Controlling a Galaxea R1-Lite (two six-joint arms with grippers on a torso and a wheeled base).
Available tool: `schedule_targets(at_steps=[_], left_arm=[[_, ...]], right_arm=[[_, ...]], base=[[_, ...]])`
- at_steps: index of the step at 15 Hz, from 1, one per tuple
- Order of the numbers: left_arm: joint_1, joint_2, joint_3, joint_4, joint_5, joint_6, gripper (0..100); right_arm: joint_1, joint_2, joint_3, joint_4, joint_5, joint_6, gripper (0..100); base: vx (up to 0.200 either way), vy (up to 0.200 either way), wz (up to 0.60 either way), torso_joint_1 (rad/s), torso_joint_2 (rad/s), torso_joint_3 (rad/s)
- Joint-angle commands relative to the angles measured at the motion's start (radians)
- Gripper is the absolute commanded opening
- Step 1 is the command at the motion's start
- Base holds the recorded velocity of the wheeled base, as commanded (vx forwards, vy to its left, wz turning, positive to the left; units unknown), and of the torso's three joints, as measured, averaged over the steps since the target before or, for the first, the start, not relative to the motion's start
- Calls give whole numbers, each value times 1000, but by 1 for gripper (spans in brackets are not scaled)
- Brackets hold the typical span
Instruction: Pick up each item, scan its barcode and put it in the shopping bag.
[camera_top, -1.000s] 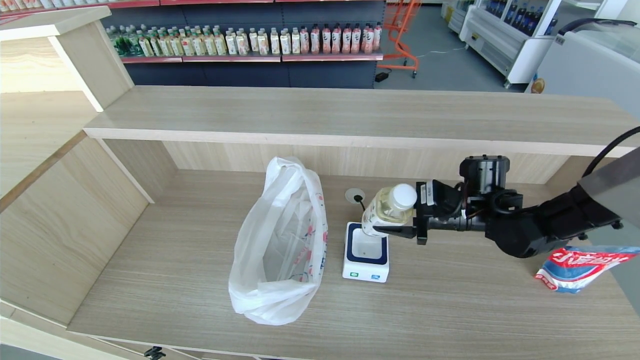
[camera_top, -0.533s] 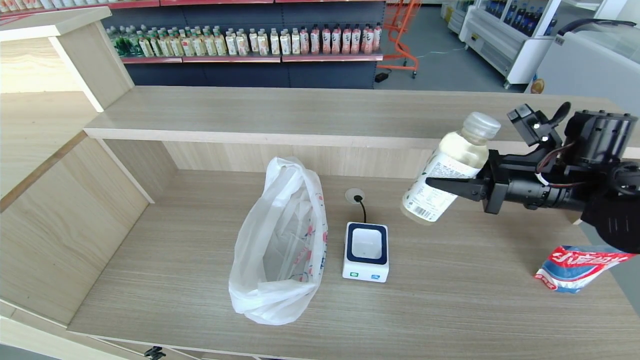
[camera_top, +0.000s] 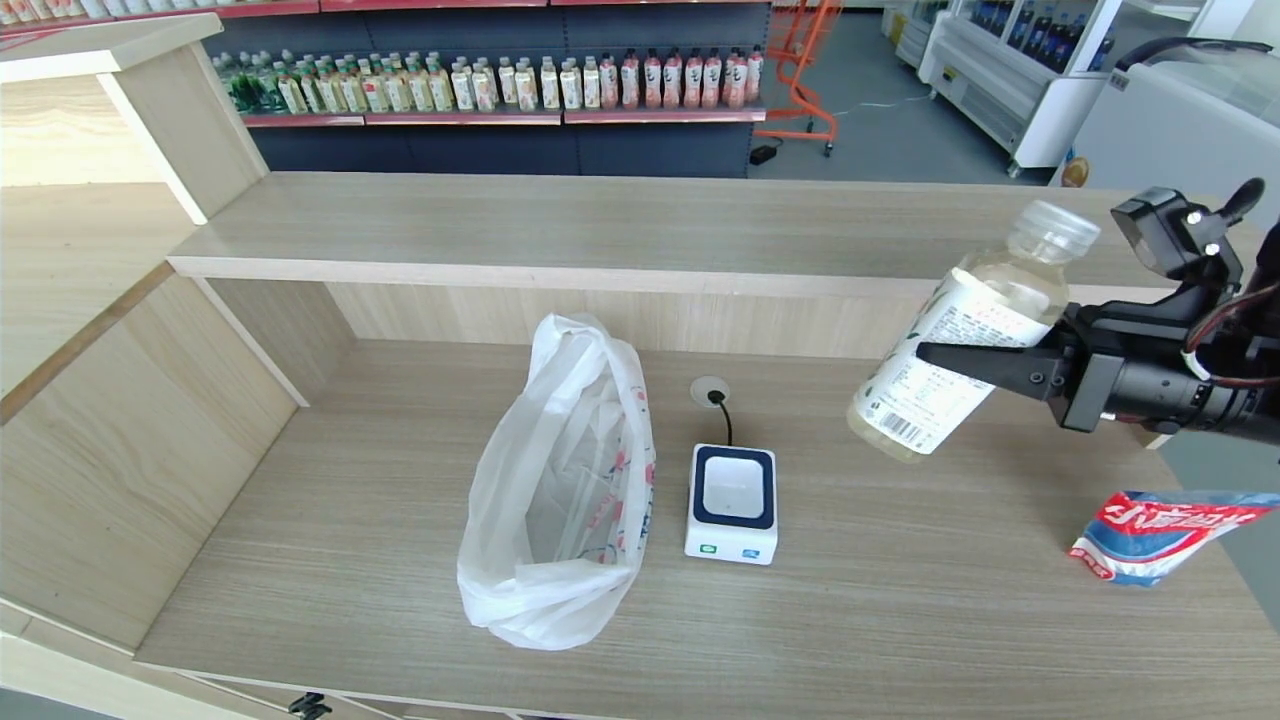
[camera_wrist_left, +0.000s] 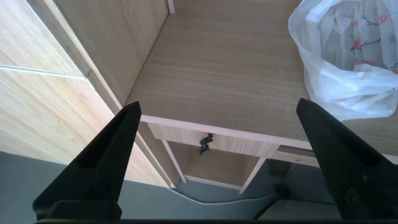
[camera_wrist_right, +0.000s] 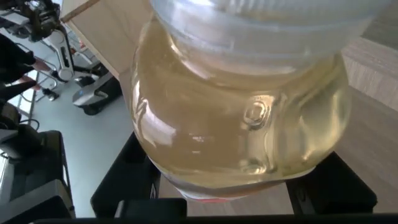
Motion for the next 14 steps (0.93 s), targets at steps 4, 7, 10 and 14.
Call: schedule_targets(at_steps=[4,7,10,14], left_arm=[[0,0,0,0,1,-1,100],[0,0,0,0,1,-1,100],[0,0,0,0,1,-1,100],[0,0,0,0,1,-1,100]], right_arm=[[15,-41,36,2,0,47,0],[50,-38,36,5,-7,136,0],[128,-6,58,5,-72,161,0],[277,149,-16,6,-302,227,0]], base=[[0,150,0,-1,-2,7],[0,133,0,6,2,0],[0,0,0,0,0,0],[0,0,0,0,0,0]])
